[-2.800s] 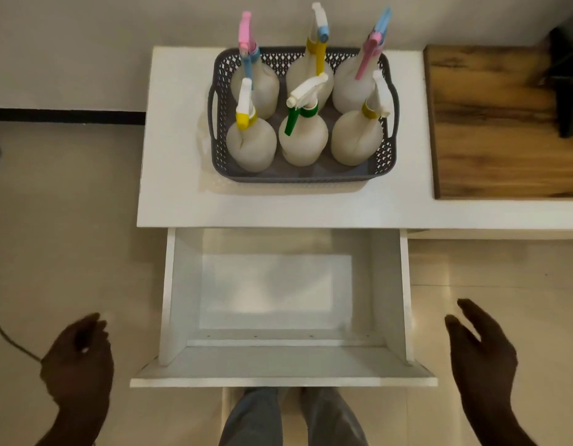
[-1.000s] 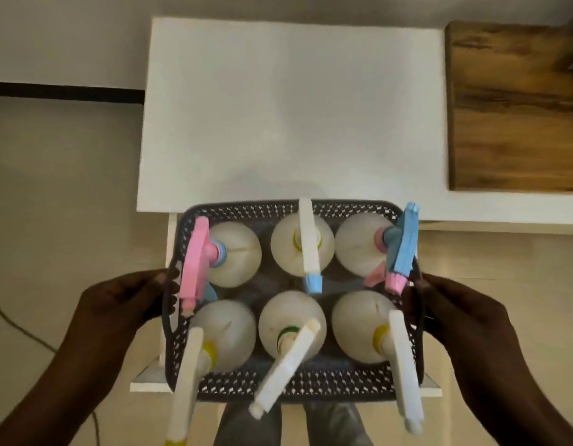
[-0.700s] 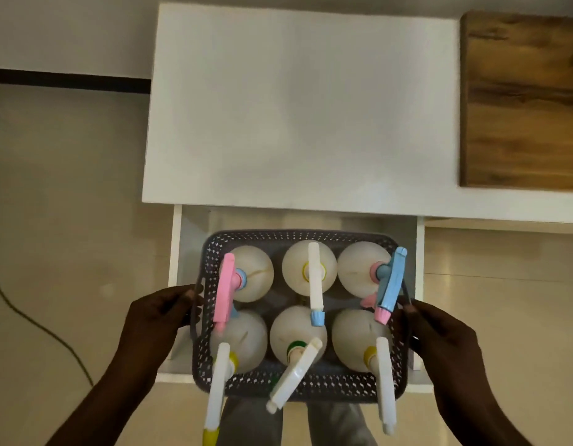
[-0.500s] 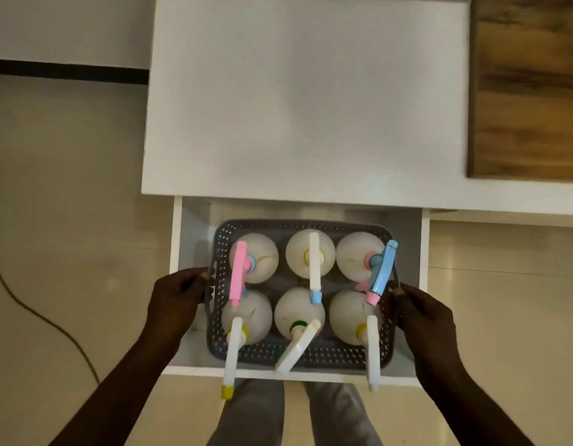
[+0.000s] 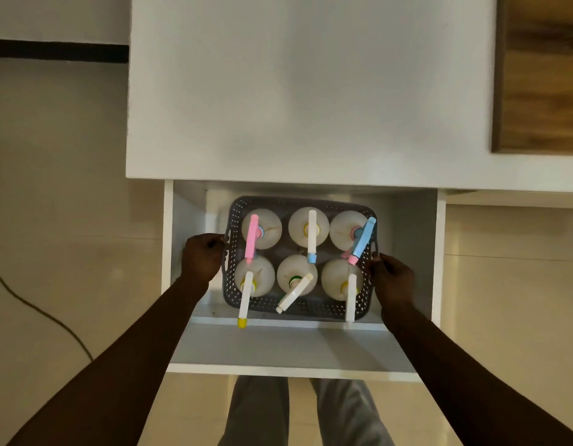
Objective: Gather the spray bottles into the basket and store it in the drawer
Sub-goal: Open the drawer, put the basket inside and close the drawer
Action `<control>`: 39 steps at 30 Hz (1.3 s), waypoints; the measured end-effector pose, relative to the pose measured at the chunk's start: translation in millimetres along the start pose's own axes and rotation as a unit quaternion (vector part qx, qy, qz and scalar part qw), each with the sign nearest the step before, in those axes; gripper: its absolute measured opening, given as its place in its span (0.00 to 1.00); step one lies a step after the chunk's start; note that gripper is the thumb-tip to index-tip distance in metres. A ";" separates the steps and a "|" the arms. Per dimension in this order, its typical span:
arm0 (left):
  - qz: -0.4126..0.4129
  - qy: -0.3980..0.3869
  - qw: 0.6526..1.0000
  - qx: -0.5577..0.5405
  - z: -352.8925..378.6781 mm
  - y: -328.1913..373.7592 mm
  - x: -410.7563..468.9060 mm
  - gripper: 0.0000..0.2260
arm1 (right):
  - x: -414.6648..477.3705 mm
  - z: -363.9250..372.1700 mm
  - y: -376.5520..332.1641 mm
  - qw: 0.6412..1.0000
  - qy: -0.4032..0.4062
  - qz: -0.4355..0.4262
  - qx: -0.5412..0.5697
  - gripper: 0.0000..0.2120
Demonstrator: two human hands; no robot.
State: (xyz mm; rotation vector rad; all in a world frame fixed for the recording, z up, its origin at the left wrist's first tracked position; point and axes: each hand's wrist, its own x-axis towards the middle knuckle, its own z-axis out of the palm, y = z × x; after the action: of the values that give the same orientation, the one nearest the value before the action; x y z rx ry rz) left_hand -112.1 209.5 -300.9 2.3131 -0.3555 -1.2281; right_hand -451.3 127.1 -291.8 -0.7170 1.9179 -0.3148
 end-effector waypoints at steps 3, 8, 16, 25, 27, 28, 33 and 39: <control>-0.024 0.000 1.000 -0.008 5.9 -7.5 12.3 0.09 | 10.6 5.0 1.2 1.000 -0.001 0.002 -0.006 0.13; -0.049 -0.007 0.999 -0.024 12.6 -21.5 21.5 0.09 | 27.1 9.8 1.8 1.000 -0.004 -0.004 -0.015 0.13; -0.057 -0.007 0.998 -0.029 25.6 -35.0 33.8 0.07 | 49.1 16.4 14.9 1.000 0.004 0.022 -0.007 0.13; -0.043 -0.016 0.998 -0.031 30.5 -45.4 40.0 0.08 | 56.7 21.3 25.2 0.999 0.006 0.050 0.003 0.14; -0.037 -0.016 0.999 -0.011 28.4 -43.2 34.1 0.11 | 52.3 17.8 23.7 0.999 -0.008 0.051 0.003 0.16; -0.025 -0.003 1.000 0.005 26.3 -41.2 28.2 0.13 | 49.0 15.4 21.7 0.999 -0.017 0.049 -0.003 0.17; 0.213 0.117 0.965 0.096 -21.3 -35.7 -46.9 0.13 | -7.6 -23.8 7.0 0.990 -0.046 -0.063 -0.121 0.21; 0.069 0.211 0.970 0.097 -94.6 -97.8 -136.7 0.22 | -88.0 -125.8 46.3 0.952 0.077 -0.182 -0.235 0.19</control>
State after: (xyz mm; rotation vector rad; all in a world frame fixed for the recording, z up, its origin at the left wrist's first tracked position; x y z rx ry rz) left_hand -110.5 381.2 -212.9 2.5863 -0.4902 -0.6320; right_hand -552.4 205.1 -194.9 -1.4062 2.0231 -0.1388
